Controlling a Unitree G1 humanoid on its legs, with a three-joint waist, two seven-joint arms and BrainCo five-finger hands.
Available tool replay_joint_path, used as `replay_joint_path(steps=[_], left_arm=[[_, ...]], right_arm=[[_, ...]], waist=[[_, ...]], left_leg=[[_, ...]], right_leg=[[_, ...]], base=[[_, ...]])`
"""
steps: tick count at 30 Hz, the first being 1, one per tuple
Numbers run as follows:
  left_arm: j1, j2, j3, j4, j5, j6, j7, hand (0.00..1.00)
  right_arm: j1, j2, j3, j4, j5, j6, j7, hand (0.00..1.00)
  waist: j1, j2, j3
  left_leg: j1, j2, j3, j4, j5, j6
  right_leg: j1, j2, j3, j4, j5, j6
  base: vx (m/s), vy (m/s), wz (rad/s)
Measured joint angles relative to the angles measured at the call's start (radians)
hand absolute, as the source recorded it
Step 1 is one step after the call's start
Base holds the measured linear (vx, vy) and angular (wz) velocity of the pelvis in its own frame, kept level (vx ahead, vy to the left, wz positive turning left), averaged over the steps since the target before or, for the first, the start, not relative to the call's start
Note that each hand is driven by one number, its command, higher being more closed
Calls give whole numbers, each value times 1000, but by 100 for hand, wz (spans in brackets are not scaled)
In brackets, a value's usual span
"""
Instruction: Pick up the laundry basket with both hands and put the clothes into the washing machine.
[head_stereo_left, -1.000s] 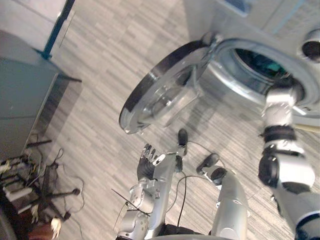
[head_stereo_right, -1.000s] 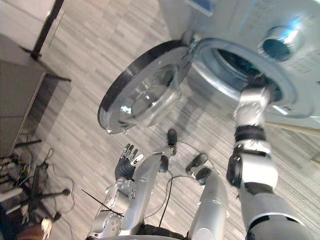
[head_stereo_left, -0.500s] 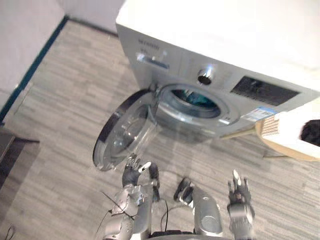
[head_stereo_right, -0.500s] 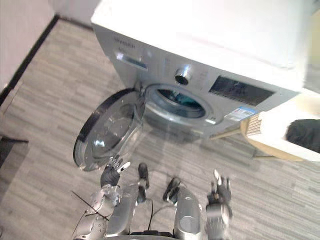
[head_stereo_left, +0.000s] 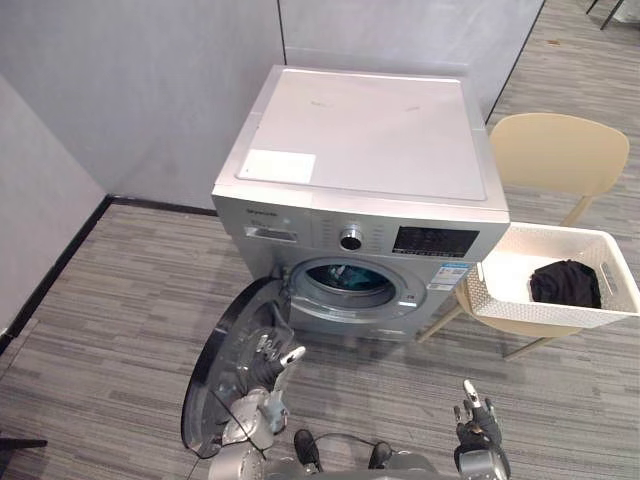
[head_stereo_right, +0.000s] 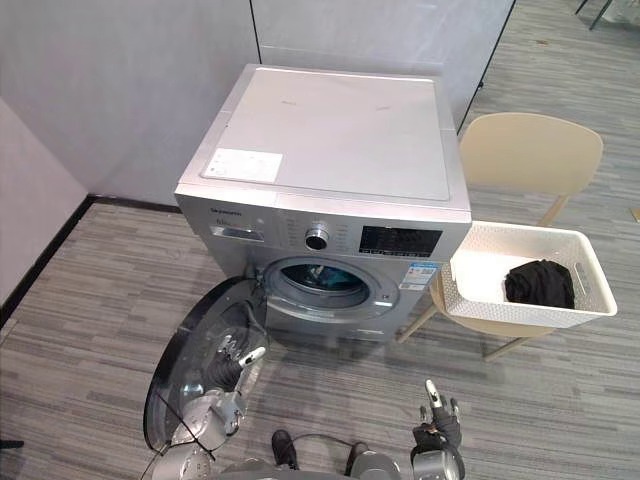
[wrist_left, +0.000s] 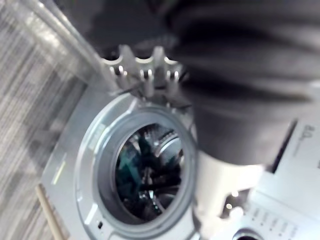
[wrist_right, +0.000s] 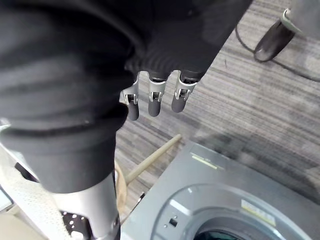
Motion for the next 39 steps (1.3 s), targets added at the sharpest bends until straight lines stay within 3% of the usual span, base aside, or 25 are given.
replay_joint_path(steps=[2,5,8,9,10,13,14,15,16,17,18,19,20,21,23,25,26,28,29,30,31,33,34,36,39], left_arm=[[-12,-9,-2,36,-2,3,3,0],[15,2,-3,32,-1,10,4,0],[17,6,9,-22,-2,7,10,0],[6,4,13,-40,-5,6,20,0],[-9,4,18,-40,-5,5,22,0],[-11,-1,49,-74,-6,-3,28,0],[-11,-5,55,-87,-7,-7,35,0],[-4,-43,58,-88,-14,-13,47,0],[0,-61,54,-94,-20,-15,44,0],[3,-77,28,-93,-35,-16,39,0],[3,-73,-1,-91,-39,-12,33,0],[-2,-72,-16,-86,-40,-10,25,0],[10,-73,-27,-85,-47,-7,7,0],[15,-73,-25,-85,-50,-7,3,0],[68,-71,8,-88,-52,-9,-9,0],[83,-71,16,-87,-51,-7,-14,0],[90,-70,16,-87,-50,-6,-17,0],[101,-70,10,-86,-46,-1,-21,0],[99,-64,11,-86,-42,0,-23,0],[93,-49,11,-86,-36,2,-22,0],[75,-48,11,-86,-29,2,-22,0],[41,-60,21,-83,-14,4,-11,0],[45,-59,41,-54,-5,6,1,0],[52,-45,40,-37,-1,9,-1,0],[79,-48,42,-36,-1,9,3,0]], right_arm=[[-9,0,-2,-40,9,-3,0,0],[7,-5,-18,-91,8,-5,-18,0],[7,-6,-49,-149,8,-35,-38,0],[3,-5,-83,-198,6,-48,-63,0],[3,-4,-107,-229,1,-59,-82,0],[-9,-5,-93,-319,-16,-83,-109,0],[-19,-8,-79,-340,-27,-83,-110,0],[-55,-41,-59,-367,-41,-82,-109,0],[-69,-59,-52,-390,-46,-83,-108,0],[-98,-85,-51,-412,-73,-84,-107,0],[-115,-104,-51,-418,-90,-92,-103,0],[-119,-115,-56,-420,-101,-100,-103,0],[-114,-165,-76,-435,-116,-111,-104,0],[-113,-168,-79,-443,-120,-112,-104,0],[-132,-171,-70,-481,-133,-119,-92,0],[-147,-154,-56,-480,-142,-119,-80,0],[-156,-142,-49,-478,-148,-118,-76,0],[-178,-111,-47,-462,-151,-119,-76,0],[-186,-83,-47,-440,-158,-117,-77,0],[-181,-58,-47,-430,-159,-110,-77,0],[-182,-53,-48,-430,-166,-107,-77,0],[-179,-59,-46,-431,-189,-103,-75,0],[-178,-61,-45,-436,-198,-103,-74,0],[-161,-66,-32,-433,-206,-97,-73,0],[-151,-96,-9,-433,-229,-78,-63,0]], waist=[[-1,-21,48],[-11,-24,62],[-24,-20,61],[-23,-25,52],[-23,-31,48],[-20,-51,35],[-18,-51,32],[-20,-2,32],[-24,16,20],[-27,9,21],[-34,4,22],[-33,-1,25],[-26,-7,27],[-24,-7,27],[15,3,23],[31,8,22],[32,10,22],[32,20,14],[29,23,7],[29,0,0],[27,7,-1],[26,31,1],[26,32,-5],[25,13,-18],[33,12,-26]], left_leg=[[78,5,38,-1,-28,-7],[110,46,48,42,-64,-28],[43,94,7,97,-68,-57],[-23,123,-33,152,-77,-89],[-59,151,-56,209,-95,-119],[-77,270,-84,355,-141,-235],[-76,306,-88,383,-150,-259],[-76,403,-114,415,-132,-274],[-79,443,-135,419,-77,-270],[-96,481,-158,427,30,-175],[-140,506,-138,456,106,-48],[-179,511,-124,520,123,-14],[-255,474,-66,707,51,-33],[-260,462,-58,729,31,-41],[-273,316,-68,768,-105,-107],[-284,246,-91,749,-159,-119],[-290,202,-101,721,-185,-113],[-271,100,-111,576,-198,-52],[-218,74,-101,465,-209,27],[-168,55,-102,389,-178,32],[-142,60,-114,341,-149,32],[-101,91,-144,292,-123,10],[-91,97,-154,285,-115,-5],[-86,94,-181,286,-134,-36],[-79,114,-188,263,-121,-56]], right_leg=[[-109,-55,37,314,15,-9],[-172,-121,74,485,-4,-7],[-211,-224,118,387,1,-14],[-194,-287,153,213,36,-50],[-166,-310,178,128,65,-49],[-84,-311,138,90,88,74],[-78,-299,116,117,24,145],[-101,-231,75,239,-48,120],[-107,-200,53,299,-107,94],[-93,-168,18,330,-148,54],[-54,-149,-28,295,-161,31],[-28,-140,-56,264,-166,22],[57,-110,-118,154,-144,-15],[71,-103,-125,132,-140,-20],[151,-22,-145,-30,-96,-58],[174,28,-144,-79,-90,-66],[187,51,-146,-96,-90,-65],[206,80,-148,-109,-90,-65],[226,96,-147,-110,-91,-64],[229,88,-146,-93,-84,-52],[189,84,-139,-5,-78,-34],[149,70,-122,-8,-126,-55],[140,52,-104,-142,-82,-54],[151,38,-112,-248,108,-30],[156,61,-105,-254,108,-31]], base=[[-51,-14,-40],[-33,-98,-7],[108,-279,34],[215,-526,46],[234,-635,40],[206,-699,-2],[243,-909,-30],[164,-578,-19],[220,-743,-1],[218,-760,32],[218,-774,51],[208,-780,90],[135,-476,73],[155,-518,64],[191,-447,-4],[183,-333,-14],[172,-212,4],[162,-143,1],[216,-123,16],[301,-176,24],[214,-129,28],[157,-157,17],[122,-148,18],[174,-196,25],[147,-153,-5]])
